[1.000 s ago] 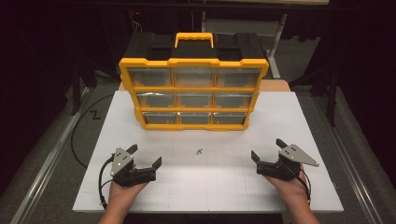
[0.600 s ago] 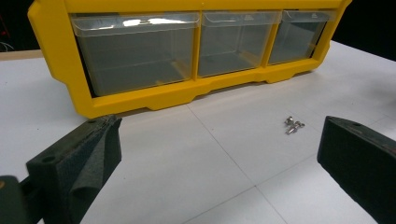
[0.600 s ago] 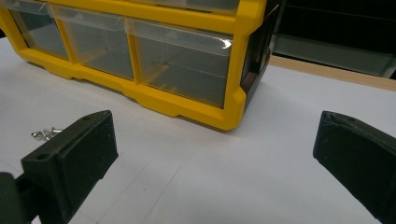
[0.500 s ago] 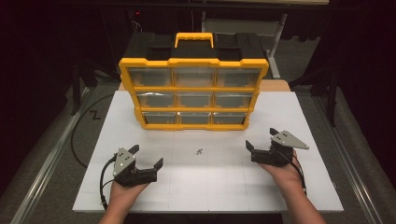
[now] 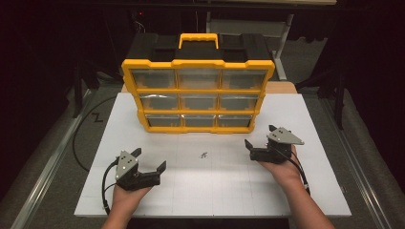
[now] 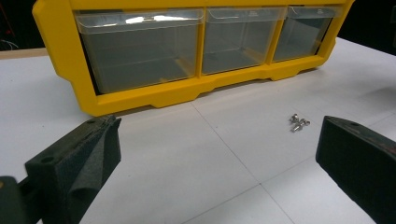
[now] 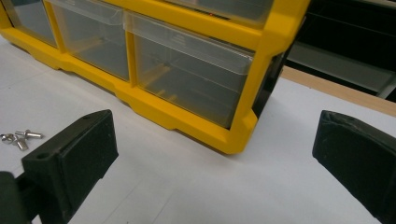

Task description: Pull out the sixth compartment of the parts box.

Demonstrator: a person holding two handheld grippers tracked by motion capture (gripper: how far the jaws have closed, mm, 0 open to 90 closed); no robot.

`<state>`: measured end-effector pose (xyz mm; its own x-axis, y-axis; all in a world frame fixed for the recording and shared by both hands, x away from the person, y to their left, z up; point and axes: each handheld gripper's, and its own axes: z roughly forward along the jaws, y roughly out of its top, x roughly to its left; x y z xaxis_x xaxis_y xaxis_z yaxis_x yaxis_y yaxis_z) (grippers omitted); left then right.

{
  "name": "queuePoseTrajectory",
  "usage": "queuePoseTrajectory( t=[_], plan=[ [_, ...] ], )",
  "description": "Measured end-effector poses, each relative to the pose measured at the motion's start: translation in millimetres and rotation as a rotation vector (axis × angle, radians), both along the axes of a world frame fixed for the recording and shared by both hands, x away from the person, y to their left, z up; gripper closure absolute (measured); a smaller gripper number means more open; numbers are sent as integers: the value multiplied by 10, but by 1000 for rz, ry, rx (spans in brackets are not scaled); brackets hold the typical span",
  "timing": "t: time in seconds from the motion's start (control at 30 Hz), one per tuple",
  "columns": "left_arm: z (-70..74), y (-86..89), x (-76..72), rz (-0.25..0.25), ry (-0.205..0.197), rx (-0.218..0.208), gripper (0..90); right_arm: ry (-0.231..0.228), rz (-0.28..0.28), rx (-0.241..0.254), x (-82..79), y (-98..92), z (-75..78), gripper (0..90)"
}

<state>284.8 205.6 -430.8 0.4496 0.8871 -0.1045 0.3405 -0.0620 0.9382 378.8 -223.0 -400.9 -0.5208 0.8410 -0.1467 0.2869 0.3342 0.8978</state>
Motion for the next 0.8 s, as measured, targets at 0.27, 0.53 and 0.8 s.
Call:
queuePoseTrajectory(
  t=[0.27, 0.53, 0.8],
  plan=[
    [-6, 2, -7, -11, -12, -5, 8, -35, 38, -79, 5, 117, -65, 18],
    [-27, -22, -4, -19, -17, -7, 3, -60, 66, -132, -43, 163, -104, 13],
    [-54, 13, 24, 1, -4, -24, 3, -73, 83, -209, -82, 201, -153, 13]
  ],
)
